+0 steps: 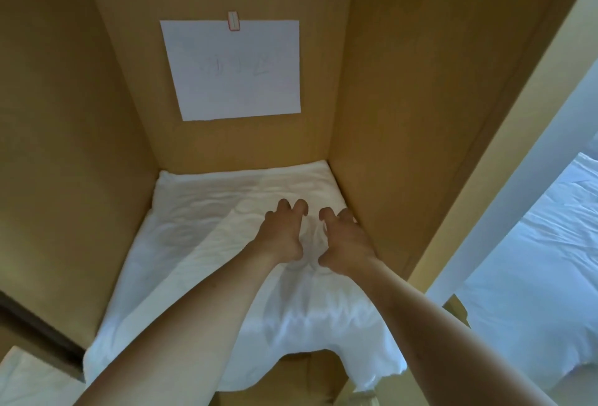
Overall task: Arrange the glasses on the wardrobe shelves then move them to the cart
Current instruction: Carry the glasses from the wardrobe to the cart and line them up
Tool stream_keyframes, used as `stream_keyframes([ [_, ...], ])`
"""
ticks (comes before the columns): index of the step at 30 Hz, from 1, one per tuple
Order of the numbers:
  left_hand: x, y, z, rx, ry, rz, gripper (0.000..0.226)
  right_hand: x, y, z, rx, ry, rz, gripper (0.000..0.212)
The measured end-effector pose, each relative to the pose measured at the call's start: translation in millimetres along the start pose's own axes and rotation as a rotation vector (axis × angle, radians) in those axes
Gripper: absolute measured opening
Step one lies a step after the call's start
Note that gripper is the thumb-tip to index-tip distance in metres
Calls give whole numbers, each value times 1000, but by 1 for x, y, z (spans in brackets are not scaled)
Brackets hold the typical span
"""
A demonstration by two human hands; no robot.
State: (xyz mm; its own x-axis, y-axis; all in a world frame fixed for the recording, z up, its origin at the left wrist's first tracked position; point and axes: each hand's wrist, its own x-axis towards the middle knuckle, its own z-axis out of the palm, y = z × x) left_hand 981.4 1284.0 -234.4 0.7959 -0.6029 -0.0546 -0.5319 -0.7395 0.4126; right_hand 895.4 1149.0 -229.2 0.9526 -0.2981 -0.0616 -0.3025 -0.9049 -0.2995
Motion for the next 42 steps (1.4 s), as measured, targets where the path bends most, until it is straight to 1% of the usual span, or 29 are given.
stream_keyframes([
  [3, -12, 2, 4, 26, 34, -17, 74, -12, 7, 7, 38, 18, -17, 77],
  [7, -40, 8, 12, 66, 104, -59, 74, -30, 17, 12, -12, 22, -52, 80],
  [10, -68, 11, 15, 127, 157, -94, 72, -52, 24, 15, -32, 45, -52, 72],
  [13, -95, 18, 13, 151, 213, -126, 74, -80, 37, 26, -14, 52, 64, 68],
  [16, -121, 33, 8, 146, 297, -167, 73, -106, 54, 34, 124, 15, 197, 64],
  [18, -138, 45, 5, 128, 360, -211, 71, -121, 62, 36, 193, -4, 216, 58],
  [20, -156, 58, 4, 91, 417, -271, 69, -134, 67, 37, 263, 2, 217, 57],
  [22, -172, 69, 2, 23, 491, -342, 68, -146, 69, 36, 340, 21, 192, 60],
  [23, -179, 75, 1, -21, 535, -382, 70, -151, 70, 35, 383, 36, 167, 66],
  [25, -193, 84, -7, -137, 638, -462, 75, -161, 69, 30, 453, 74, 106, 87],
  [27, -205, 93, -17, -260, 739, -519, 79, -171, 63, 21, 537, 113, 55, 100],
  [29, -217, 101, -30, -385, 822, -531, 79, -182, 52, 9, 678, 161, 5, 103],
  [32, -231, 113, -52, -639, 927, -519, 73, -200, 32, -12, 857, 270, -41, 101],
  [35, -240, 124, -75, -902, 972, -494, 77, -218, 12, -31, 997, 372, -59, 97],
  [37, -241, 128, -90, -1046, 986, -440, 82, -225, 0, -44, 1047, 451, -71, 90],
  [40, -243, 130, -111, -1136, 926, -358, 93, -230, -17, -60, 1086, 558, -80, 90],
  [41, -245, 130, -116, -1147, 892, -332, 91, -231, -22, -66, 1075, 579, -78, 92],
  [42, -246, 130, -120, -1152, 857, -303, 82, -231, -26, -71, 1051, 590, -68, 95],
])
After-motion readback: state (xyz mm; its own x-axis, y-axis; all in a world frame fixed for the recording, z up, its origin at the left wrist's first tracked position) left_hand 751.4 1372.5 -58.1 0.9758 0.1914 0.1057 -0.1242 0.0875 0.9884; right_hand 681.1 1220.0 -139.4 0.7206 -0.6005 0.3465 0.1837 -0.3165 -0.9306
